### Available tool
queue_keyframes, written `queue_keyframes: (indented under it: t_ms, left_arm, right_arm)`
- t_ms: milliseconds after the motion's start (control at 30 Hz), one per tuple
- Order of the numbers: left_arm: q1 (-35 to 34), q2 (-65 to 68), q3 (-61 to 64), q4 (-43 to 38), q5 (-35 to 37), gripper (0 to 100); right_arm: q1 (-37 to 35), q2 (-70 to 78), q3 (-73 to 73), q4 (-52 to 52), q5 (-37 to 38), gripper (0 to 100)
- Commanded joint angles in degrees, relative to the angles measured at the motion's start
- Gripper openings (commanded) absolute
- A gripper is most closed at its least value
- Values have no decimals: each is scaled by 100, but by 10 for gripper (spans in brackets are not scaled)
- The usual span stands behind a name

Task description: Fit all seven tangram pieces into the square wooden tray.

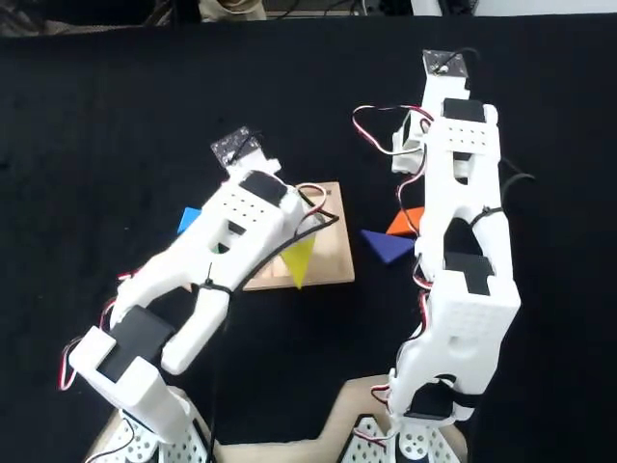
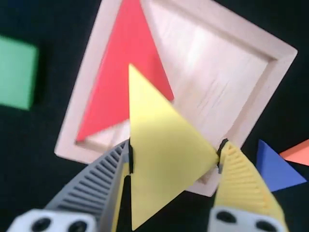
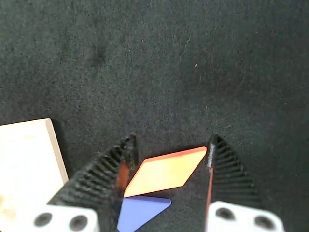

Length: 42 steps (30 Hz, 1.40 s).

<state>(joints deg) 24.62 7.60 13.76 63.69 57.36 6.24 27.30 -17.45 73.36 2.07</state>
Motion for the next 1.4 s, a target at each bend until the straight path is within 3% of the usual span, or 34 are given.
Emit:
queue_keyframes:
  t_ms: [0, 100, 267, 567, 633, 767, 833, 967, 1100, 1267, 1367]
  left_arm:
    - [-180, -281, -330, 0, -149, 223]
    - [-110, -334, -338, 35, -237, 228]
    - [-101, -290, -277, 9, -1301, 228]
    - [-136, -290, -277, -176, -1327, 223]
    - [-163, -281, -277, -35, -958, 223]
    - [-479, -281, -277, 149, 835, 223]
    - [-505, -281, -338, 88, 1345, 223]
    - [-198, -281, -277, -237, 1820, 223]
    - [-330, -281, -286, -343, 2224, 223]
    - [-927, -149, -189, -325, 3745, 223]
    - [-848, -53, -180, -352, 3596, 223]
  right_arm:
    - [132, -347, -180, -62, 70, 233]
    - [141, -356, -180, -53, 70, 233]
    - [141, -356, -180, -53, 70, 233]
    - [141, -356, -171, -35, 255, 233]
    - [141, -356, -171, -35, 255, 233]
    - [141, -356, -171, -44, 255, 233]
    - [141, -356, -171, -44, 255, 233]
    - [141, -356, -171, -44, 255, 233]
    - [141, -356, -171, -53, 255, 233]
    - [132, -338, -180, -53, 264, 233]
    - [114, -330, -189, -53, 264, 233]
